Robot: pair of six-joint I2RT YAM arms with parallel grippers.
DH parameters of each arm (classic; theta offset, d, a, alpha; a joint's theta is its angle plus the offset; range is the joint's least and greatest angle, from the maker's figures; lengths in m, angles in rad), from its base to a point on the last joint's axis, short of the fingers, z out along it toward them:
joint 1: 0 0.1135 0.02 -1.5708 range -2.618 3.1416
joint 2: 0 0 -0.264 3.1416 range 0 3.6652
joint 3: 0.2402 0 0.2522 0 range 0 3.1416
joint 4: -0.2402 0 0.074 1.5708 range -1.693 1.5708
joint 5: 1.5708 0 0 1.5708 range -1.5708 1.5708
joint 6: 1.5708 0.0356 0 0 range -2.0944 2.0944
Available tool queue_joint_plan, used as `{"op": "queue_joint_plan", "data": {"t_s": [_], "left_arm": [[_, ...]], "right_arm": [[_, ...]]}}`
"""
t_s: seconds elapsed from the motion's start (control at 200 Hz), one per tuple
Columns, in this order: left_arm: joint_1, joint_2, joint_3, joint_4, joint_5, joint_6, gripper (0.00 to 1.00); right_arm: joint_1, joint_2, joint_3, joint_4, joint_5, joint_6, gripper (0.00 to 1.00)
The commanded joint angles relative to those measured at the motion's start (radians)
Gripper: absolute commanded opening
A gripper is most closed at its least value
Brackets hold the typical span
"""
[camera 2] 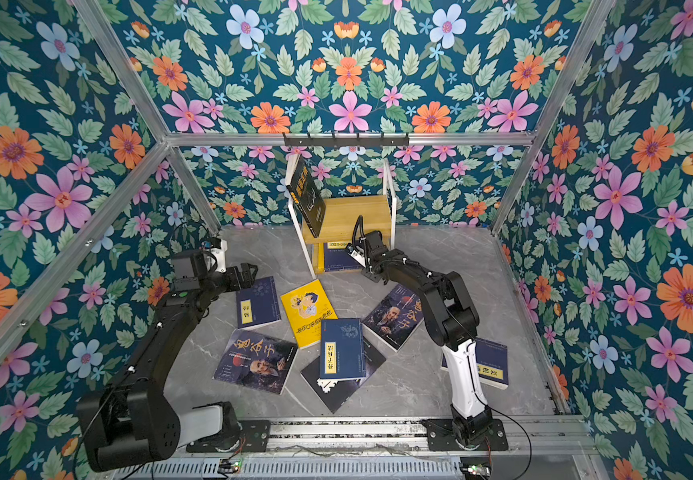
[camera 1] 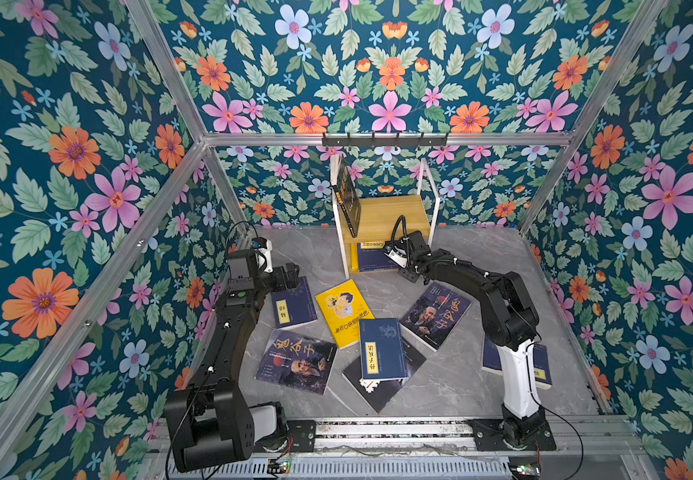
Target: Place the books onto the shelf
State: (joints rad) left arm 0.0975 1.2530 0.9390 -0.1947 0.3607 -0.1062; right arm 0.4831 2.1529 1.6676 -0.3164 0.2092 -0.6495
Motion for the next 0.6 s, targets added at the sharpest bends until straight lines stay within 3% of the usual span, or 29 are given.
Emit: {"op": "queue_joint_plan", "data": {"t_s": [0.0,0.41,0.595], "left_arm": [[0.002,0.002,0.001,0.015,0.0,-0.001,1.0],[0.002,0.005,-0.005,0.02,0.004,-0.001,1.0],[0.002,0.004,-0.006,0.025,0.012,-0.003,1.0]], "right_arm": [[0.001,0.002,0.016,-0.011,-0.007,0.016,0.34],[0.071,-0.07,-0.068,0.0,-0.027,-0.002,0.41],[0.106,-0.018,0.019,-0.025,-0.041,0.067,0.37]]}}
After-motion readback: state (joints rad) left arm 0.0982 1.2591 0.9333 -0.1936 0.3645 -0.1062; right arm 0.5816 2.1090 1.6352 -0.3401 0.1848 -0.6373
